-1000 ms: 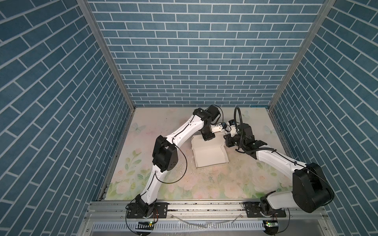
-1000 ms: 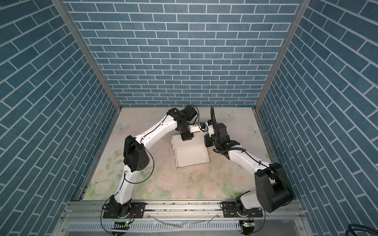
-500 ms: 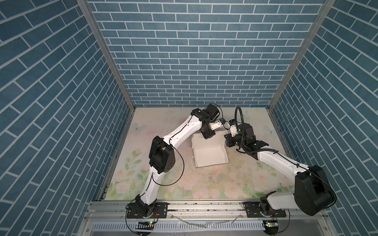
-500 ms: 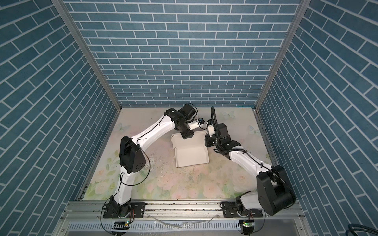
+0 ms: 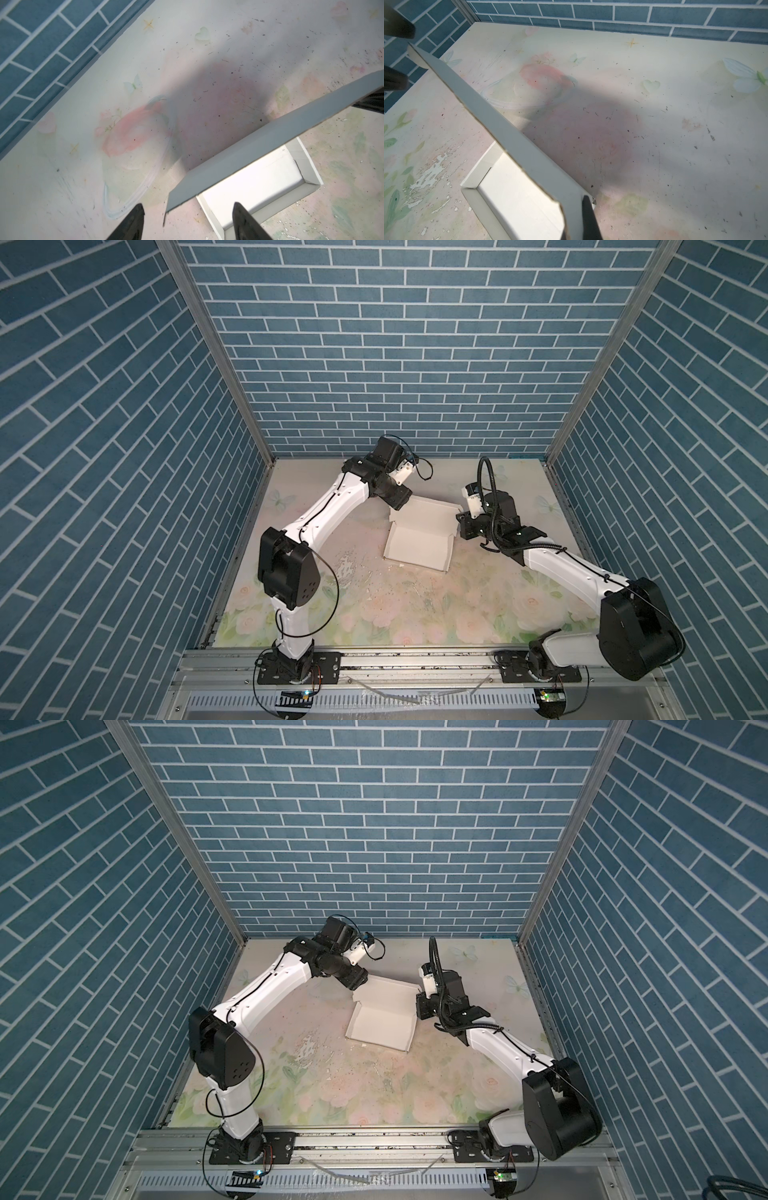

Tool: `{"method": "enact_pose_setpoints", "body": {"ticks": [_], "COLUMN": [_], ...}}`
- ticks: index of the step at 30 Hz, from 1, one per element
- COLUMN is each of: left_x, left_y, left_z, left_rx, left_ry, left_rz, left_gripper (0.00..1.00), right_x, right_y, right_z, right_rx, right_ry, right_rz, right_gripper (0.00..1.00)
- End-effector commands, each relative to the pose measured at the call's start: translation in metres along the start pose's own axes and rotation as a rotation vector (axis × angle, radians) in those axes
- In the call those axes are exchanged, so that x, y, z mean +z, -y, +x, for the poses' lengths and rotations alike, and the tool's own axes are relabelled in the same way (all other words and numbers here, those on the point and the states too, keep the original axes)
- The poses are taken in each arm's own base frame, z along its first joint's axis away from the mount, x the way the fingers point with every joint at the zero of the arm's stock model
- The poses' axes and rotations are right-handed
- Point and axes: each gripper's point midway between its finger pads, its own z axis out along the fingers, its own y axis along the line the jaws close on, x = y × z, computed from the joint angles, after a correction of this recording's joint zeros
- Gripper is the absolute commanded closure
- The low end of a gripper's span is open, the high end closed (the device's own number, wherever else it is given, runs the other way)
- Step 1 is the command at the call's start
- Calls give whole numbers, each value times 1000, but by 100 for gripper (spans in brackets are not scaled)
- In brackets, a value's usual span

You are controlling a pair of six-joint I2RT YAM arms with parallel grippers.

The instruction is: Fold the paper box

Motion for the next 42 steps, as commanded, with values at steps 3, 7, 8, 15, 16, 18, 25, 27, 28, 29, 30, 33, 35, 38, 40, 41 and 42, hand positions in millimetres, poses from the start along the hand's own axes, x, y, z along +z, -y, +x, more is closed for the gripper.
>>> {"method": "enact_pose_setpoints", "body": {"ticks": [3,7,8,15,16,18,25,27,28,29,30,33,35,38,40,41,42], "left_x": [-32,-45,-47,-21,-14,-3,21,27,31,33,36,43,47,52,53,54,54], "left_y": [-9,-26,-29,-31,-30,-26,-21,-22,-22,-22,-23,-23,-22,-20,-19,-19,-18], "left_z": [15,35,39,55,55,52,38,36,36,35,33,30,29,28,26,26,25], "left_rx": [-95,-168,-190,-276,-278,-285,-311,-316,-316,-320,-322,-324,-329,-330,-328,-327,-325], "left_ry": [62,71,79,116,119,128,210,214,218,221,226,239,238,238,241,243,246], "left_rz": [-16,-37,-31,67,84,119,192,200,203,206,208,222,234,254,264,267,270], "left_gripper": [31,29,30,45,45,45,44,45,46,46,46,48,50,56,62,64,67], "right_x": [-4,-3,-3,-2,-2,-2,-3,-3,-3,-2,-3,-2,-1,-1,-1,-1,-1], "right_y": [1,2,1,1,1,1,1,1,0,0,0,0,0,0,0,0,-1], "right_z": [3,4,3,2,1,1,2,3,2,3,2,1,0,-2,-2,-3,-3], "right_rx": [-46,-49,-49,-50,-51,-55,-52,-51,-51,-52,-52,-52,-52,-50,-49,-48,-48], "right_ry": [-8,-18,-18,-24,-26,-29,-34,-37,-37,-39,-38,-39,-40,-38,-38,-37,-36], "right_rz": [4,5,4,2,4,5,4,4,4,2,2,0,0,0,-1,-1,-2], "right_gripper": [100,100,100,100,100,100,100,100,100,100,100,100,100,100,100,100,100]}}
